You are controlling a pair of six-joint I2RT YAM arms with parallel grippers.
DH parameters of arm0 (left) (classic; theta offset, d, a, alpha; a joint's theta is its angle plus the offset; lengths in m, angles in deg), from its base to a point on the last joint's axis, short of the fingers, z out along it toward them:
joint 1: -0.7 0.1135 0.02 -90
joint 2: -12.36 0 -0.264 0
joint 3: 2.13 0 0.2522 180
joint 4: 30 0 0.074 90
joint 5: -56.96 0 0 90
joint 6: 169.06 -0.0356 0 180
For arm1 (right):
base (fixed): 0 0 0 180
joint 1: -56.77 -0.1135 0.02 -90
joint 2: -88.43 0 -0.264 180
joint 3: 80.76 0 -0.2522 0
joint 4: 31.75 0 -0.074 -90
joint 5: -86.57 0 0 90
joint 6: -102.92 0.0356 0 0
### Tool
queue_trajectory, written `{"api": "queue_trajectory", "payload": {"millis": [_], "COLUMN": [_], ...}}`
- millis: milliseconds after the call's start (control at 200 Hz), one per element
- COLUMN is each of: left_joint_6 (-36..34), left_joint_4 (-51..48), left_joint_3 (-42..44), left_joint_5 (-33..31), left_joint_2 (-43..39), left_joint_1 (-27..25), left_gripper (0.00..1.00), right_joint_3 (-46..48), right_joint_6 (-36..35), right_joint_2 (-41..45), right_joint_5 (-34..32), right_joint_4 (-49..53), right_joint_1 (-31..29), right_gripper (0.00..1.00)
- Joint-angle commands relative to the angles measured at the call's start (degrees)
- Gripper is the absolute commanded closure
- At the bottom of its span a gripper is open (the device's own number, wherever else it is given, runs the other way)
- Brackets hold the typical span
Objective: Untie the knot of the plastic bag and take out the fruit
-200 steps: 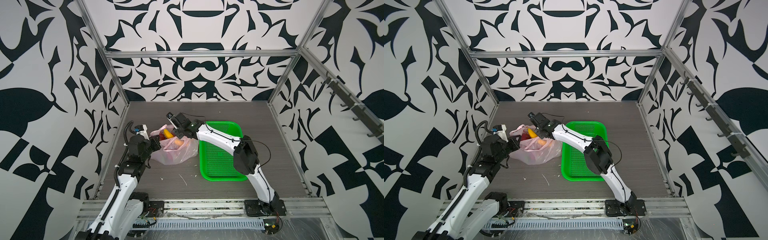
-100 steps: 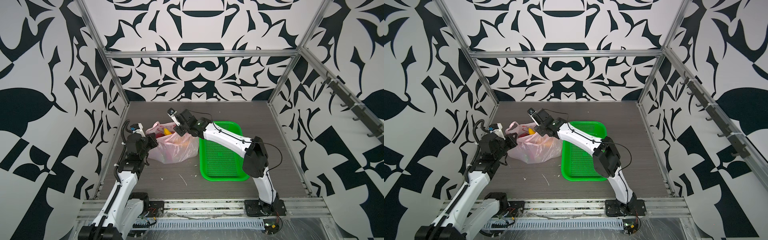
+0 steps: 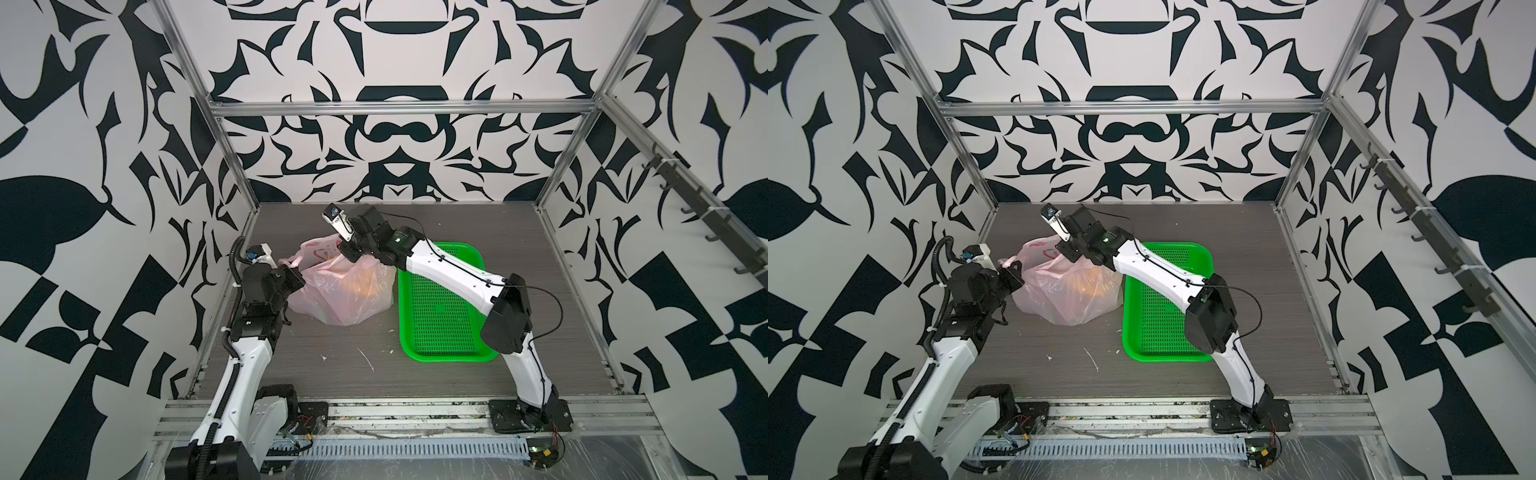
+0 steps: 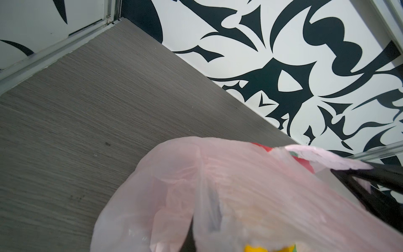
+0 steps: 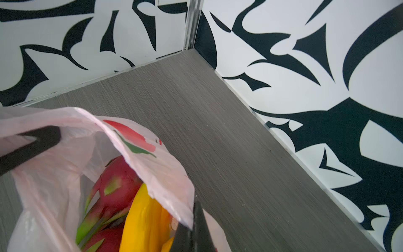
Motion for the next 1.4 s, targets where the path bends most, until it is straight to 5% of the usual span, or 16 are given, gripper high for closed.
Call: {"api": "queue_trajectory", "payload": {"millis": [0, 270, 500, 700, 850, 1090, 1235, 1395], "left_joint_6": [0.3, 0.3, 2.8, 3.6, 3.9, 4.0, 3.5, 3.8], "left_joint_4": [-0.6, -2.5, -2.2, -2.1, -2.6, -4.7, -5.4, -5.1], "left_joint_3": [-1.0, -0.4, 1.3, 2.1, 1.8, 0.5, -0.4, -0.6], "left_joint_5": [-3.6, -3.5, 0.8, 3.7, 5.4, 7.6, 8.6, 9.7], "left_joint_2": [-0.2, -2.6, -2.8, -2.9, -3.1, -4.3, -4.7, -4.4], "left_joint_1": [1.7, 2.6, 2.6, 2.6, 2.6, 2.6, 2.6, 2.3], "left_gripper": [1.0, 1.0, 1.0, 1.0, 1.0, 1.0, 1.0, 1.0], "right_joint_3": [-5.2, -6.2, 2.9, 8.3, 9.3, 12.9, 9.3, -1.6], "right_joint_6": [-2.5, -1.6, 0.9, 4.8, 9.6, 27.5, 31.4, 27.1], "right_joint_2": [-0.4, -1.2, 4.6, 12.4, 16.8, 22.8, 21.4, 13.6], "right_joint_5": [0.5, 5.9, 5.2, -4.1, -12.8, -21.8, -20.7, -16.2], "right_joint_4": [-0.3, -0.3, -1.1, 1.8, 5.8, 10.3, 13.7, 22.6], "right_joint_1": [2.0, 3.1, 2.9, 0.5, -1.5, -4.3, -7.0, -6.9], "right_gripper": [1.0, 0.99, 0.68, 0.52, 0.5, 0.5, 0.5, 0.5]}}
